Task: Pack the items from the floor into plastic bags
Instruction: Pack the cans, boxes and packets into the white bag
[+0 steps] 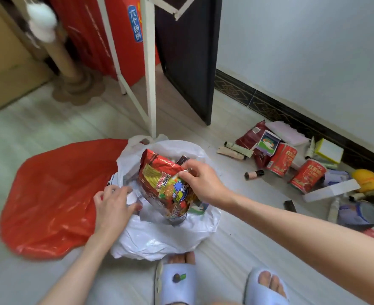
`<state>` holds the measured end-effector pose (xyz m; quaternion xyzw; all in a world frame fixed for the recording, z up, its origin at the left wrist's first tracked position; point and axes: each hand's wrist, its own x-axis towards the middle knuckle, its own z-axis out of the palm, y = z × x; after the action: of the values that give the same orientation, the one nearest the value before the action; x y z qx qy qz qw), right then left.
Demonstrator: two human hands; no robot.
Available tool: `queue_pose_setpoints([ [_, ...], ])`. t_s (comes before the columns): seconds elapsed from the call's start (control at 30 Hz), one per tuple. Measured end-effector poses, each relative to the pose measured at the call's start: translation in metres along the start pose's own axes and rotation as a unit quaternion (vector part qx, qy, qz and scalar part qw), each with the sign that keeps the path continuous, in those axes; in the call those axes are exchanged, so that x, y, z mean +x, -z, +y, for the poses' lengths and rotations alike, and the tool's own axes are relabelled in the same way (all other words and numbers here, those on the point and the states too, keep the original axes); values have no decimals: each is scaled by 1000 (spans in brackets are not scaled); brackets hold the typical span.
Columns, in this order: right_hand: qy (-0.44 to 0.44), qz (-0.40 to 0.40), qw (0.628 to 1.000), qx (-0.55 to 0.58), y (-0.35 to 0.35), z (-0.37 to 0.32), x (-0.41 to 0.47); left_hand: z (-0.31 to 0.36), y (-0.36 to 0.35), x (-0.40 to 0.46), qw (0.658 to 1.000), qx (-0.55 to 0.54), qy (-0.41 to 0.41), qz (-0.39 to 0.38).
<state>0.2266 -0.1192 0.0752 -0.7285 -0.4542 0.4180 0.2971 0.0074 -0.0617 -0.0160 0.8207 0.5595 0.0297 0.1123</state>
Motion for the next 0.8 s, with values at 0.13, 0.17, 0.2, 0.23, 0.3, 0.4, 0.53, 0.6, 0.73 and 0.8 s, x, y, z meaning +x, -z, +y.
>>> queue_pose_setpoints([
  [0.13,-10,23,1000,-6,-41,0,16,-19,-16,-1,997,-75,11,-18],
  [0.17,-12,36,999,-16,-51,0,19,-25,-18,-5,994,-106,10,3],
  [0.2,-14,45,999,-27,-60,0,22,-28,-17,-9,990,-133,17,31],
  [0.23,-16,48,998,-38,-70,0,26,-31,-16,-13,986,-153,31,57],
  [0.3,-15,39,997,-62,-86,1,31,-34,-10,-21,977,-184,65,90],
  [0.4,-9,26,996,-80,-105,4,35,-40,-4,-21,964,-212,111,114],
  [0.53,-11,-5,995,-95,-122,11,31,-50,-5,-14,970,-190,138,58],
  [0.6,-6,-25,995,-100,-123,13,27,-51,-7,-13,971,-188,137,47],
  [0.73,42,-38,992,-113,-107,13,14,-46,-3,-15,964,-204,150,76],
  [0.8,69,-51,988,-131,-93,13,6,-43,2,-16,966,-210,132,74],
])
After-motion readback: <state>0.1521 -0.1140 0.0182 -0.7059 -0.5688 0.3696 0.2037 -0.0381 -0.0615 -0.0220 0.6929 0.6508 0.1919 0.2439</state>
